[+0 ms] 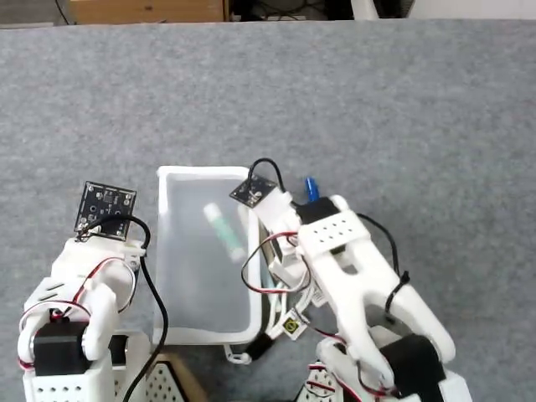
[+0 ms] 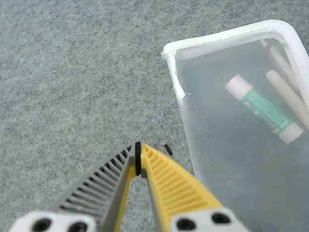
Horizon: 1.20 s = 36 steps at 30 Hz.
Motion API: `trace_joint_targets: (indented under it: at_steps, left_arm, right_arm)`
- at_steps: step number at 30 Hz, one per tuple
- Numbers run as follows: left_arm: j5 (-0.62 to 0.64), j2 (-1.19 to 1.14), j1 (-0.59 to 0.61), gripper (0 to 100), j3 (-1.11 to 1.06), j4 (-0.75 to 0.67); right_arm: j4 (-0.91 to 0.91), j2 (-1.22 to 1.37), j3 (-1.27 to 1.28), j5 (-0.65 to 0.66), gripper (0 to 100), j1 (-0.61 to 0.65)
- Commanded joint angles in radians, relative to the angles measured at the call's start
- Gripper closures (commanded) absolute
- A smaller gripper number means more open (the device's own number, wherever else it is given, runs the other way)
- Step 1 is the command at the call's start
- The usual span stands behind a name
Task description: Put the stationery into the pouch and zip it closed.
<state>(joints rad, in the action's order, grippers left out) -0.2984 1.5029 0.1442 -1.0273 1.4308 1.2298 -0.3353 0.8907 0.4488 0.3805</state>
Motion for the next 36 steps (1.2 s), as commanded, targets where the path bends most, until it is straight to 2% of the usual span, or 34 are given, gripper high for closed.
trace_joint_targets:
  at_steps: [1,9,11,14,22,29,33,36]
  left_arm:
    - [-0.006,-0.005,0.012,97,0.005,-0.011]
    - [-0.006,-0.005,0.012,97,0.005,-0.012]
    - [-0.006,-0.005,0.012,97,0.005,-0.012]
    - [-0.006,-0.005,0.012,97,0.005,-0.012]
    - [-0.006,-0.005,0.012,97,0.005,-0.012]
    - [-0.003,-0.005,0.008,97,0.031,-0.006]
    - [0.06,-0.005,0.005,96,0.079,-0.005]
    - [0.098,-0.005,0.005,87,0.13,0.028]
  right_arm:
    - [-0.032,0.054,-0.051,0.008,88.5,-0.017]
    - [-0.098,0.15,-0.053,0.008,89.0,-0.017]
    - [-0.104,0.15,-0.064,0.008,92.3,-0.017]
    - [-0.091,0.15,-0.11,0.008,98.8,-0.017]
    - [0.032,0.148,-0.269,0.008,98.6,-0.017]
    - [0.221,0.148,-0.607,0.008,98.6,-0.012]
    - [0.374,0.148,-0.878,0.002,98.6,-0.011]
    - [0.477,0.151,-1.09,0.0,98.6,-0.009]
